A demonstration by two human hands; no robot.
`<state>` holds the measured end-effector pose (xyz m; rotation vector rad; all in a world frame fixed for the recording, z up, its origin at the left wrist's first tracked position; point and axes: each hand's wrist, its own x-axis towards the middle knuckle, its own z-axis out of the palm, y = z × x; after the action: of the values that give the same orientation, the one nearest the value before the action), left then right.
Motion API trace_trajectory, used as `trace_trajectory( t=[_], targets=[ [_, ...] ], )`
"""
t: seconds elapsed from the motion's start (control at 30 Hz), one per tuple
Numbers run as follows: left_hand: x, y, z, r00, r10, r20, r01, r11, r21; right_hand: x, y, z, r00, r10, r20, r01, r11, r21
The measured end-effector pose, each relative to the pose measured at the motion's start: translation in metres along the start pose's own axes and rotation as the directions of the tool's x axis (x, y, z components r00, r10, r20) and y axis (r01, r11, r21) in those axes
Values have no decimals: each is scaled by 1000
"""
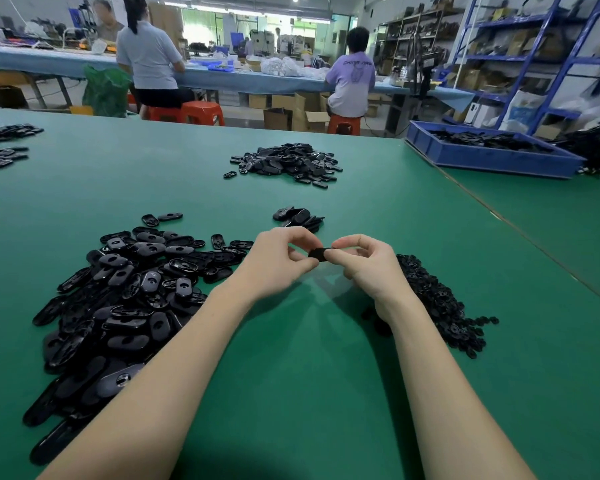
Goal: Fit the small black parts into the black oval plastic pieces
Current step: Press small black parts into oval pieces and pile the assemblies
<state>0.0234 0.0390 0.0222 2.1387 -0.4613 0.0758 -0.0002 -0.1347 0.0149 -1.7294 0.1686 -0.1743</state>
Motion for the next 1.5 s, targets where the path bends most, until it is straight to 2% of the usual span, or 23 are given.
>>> trace_trajectory(
  t=[0.1, 0.2, 0.33, 0.47, 0.57, 0.87, 1.13, 1.3, 1.4, 1.5],
  targets=[
    [0, -5, 2, 998, 48, -33, -43, 989, 144, 1, 0, 1, 997, -62, -49, 57, 994, -95],
    [4, -12, 2, 992, 34, -120, 16, 917, 397, 1, 2, 2, 983, -113, -142, 85, 978, -189],
    [22, -21, 2, 961, 10, -278, 122, 883, 454, 0, 4, -1, 980, -113, -162, 84, 981, -176],
    [52, -27, 7, 958, -5, -288, 163, 835, 526, -1, 4, -1, 981, -112, -156, 86, 982, -165],
    [70, -30, 9, 956, -52, -289, 206, 819, 535, -1, 3, 1, 978, -132, -161, 104, 980, -169],
    [76, -33, 9, 945, -42, -326, 219, 820, 529, 1, 7, 5, 975, -156, -157, 118, 967, -224],
    [32, -32, -8, 936, -9, -352, 180, 872, 455, -4, 11, 22, 971, -226, -77, 171, 884, -436],
    [12, -29, -48, 913, -41, -406, 226, 879, 419, -10, 13, 34, 956, -292, -12, 234, 789, -568],
    [7, -34, -73, 893, -89, -442, 302, 846, 440, -13, 14, 39, 947, -320, 10, 262, 757, -598],
    [3, -44, -86, 900, -229, -370, 412, 726, 550, -14, 16, 42, 942, -334, 22, 278, 746, -606]
  ],
)
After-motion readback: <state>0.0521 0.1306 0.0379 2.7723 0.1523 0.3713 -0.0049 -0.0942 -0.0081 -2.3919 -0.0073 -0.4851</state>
